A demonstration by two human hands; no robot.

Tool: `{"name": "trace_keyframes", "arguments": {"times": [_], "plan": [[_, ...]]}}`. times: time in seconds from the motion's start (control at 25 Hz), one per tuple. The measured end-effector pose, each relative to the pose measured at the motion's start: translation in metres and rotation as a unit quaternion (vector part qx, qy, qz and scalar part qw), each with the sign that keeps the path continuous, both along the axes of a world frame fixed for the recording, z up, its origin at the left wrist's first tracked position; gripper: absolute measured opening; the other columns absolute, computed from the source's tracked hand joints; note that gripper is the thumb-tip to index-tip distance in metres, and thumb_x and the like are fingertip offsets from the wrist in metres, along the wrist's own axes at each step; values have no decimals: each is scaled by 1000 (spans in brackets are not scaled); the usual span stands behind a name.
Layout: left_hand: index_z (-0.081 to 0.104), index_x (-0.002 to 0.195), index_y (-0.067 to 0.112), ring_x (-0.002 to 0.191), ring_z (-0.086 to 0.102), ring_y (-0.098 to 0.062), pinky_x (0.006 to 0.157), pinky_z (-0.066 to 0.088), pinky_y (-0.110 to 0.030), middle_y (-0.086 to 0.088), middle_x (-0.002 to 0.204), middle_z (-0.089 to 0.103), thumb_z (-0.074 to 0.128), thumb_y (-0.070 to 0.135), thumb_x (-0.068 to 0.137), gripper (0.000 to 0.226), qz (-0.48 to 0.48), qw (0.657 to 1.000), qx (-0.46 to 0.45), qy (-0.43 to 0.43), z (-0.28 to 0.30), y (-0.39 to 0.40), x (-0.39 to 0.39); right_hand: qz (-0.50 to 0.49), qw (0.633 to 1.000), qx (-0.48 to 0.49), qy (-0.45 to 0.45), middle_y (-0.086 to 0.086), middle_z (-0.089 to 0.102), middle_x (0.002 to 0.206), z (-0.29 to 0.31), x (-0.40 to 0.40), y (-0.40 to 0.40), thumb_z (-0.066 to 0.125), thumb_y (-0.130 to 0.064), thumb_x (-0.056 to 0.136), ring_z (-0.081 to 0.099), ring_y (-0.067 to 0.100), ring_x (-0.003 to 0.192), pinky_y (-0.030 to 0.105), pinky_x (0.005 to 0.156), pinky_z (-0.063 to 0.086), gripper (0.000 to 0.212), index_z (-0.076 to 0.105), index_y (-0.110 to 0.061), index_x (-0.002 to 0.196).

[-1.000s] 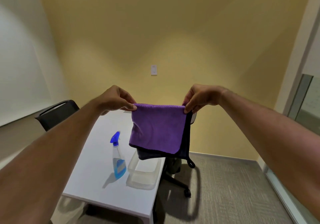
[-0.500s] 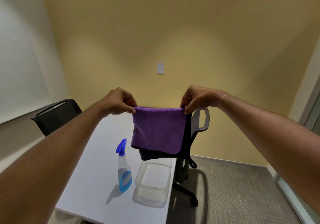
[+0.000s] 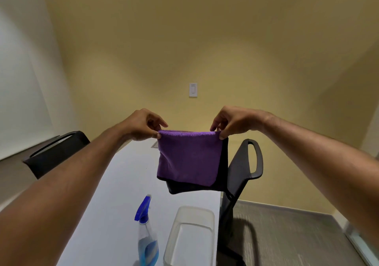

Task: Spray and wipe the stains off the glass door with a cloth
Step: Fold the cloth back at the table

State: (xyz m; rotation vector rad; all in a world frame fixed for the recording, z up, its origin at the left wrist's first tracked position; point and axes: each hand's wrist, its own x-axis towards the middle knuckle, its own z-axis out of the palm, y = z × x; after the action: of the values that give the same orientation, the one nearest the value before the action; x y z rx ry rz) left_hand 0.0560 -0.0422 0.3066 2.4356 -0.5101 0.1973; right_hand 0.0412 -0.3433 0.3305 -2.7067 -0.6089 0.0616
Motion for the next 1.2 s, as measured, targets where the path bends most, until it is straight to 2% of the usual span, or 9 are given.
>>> {"name": "trace_keyframes", "arguments": {"times": [0.08,0.16,0.28,0.36,0.44,0.52,0.72,0.96,1.2], "plan": [[76,100,23,78,65,-12,71,50,-21,-3,84,73,75,-3,74,36,-12,1000,16,9,3,4,16,-12,999,-2,30,2,70,82,-1,10,6,68,4,78,62,12,74,26,70,52,37,74,-11,111],[78,92,24,80,65,-15,76,55,-31,-6,84,75,69,-6,75,36,-34,999,29,16,3,10,30,-18,999,-3,40,5,70,88,-3,18,14,64,5,78,61,14,78,29,73,51,38,75,-14,110],[78,79,24,81,65,-18,86,56,-43,-11,86,74,61,-12,74,40,-62,997,32,21,7,16,47,-24,999,-10,31,4,67,82,-3,24,24,61,2,78,57,15,75,33,69,46,34,77,-17,100],[76,75,24,83,67,-19,89,57,-44,-8,86,74,56,-16,74,45,-87,995,34,18,12,22,62,-26,999,-22,-2,7,68,82,-1,32,37,58,1,78,57,18,74,35,67,44,33,76,-25,88],[75,73,26,89,68,-25,90,57,-47,-7,87,74,56,-18,74,47,-113,993,44,5,18,22,75,-33,997,-34,-62,8,73,89,2,39,48,54,3,78,63,23,81,40,71,52,40,73,-33,79],[74,73,26,92,68,-27,89,57,-48,-6,89,73,59,-18,75,47,-136,990,38,-9,21,19,83,-40,991,-35,-120,7,72,91,1,46,58,51,8,76,65,25,88,42,77,55,44,75,-28,80],[77,84,16,89,70,-21,85,59,-41,-2,88,72,63,-19,76,38,-185,982,-17,-42,21,0,93,-50,978,30,-199,2,73,90,-4,53,73,55,17,72,68,16,87,38,77,60,42,78,-15,88],[75,92,8,93,71,-22,82,60,-33,-9,91,74,61,-23,72,39,-222,968,-96,-72,22,-24,95,-48,960,179,-210,13,73,90,-6,55,73,65,15,78,73,23,85,34,77,62,26,70,-2,98],[73,98,8,83,72,-16,77,60,-26,-6,88,74,72,-14,73,34,-218,963,-142,-72,17,-41,100,-58,939,285,-184,17,74,88,-4,58,66,71,17,75,73,27,85,32,75,61,33,64,-4,99]]}}
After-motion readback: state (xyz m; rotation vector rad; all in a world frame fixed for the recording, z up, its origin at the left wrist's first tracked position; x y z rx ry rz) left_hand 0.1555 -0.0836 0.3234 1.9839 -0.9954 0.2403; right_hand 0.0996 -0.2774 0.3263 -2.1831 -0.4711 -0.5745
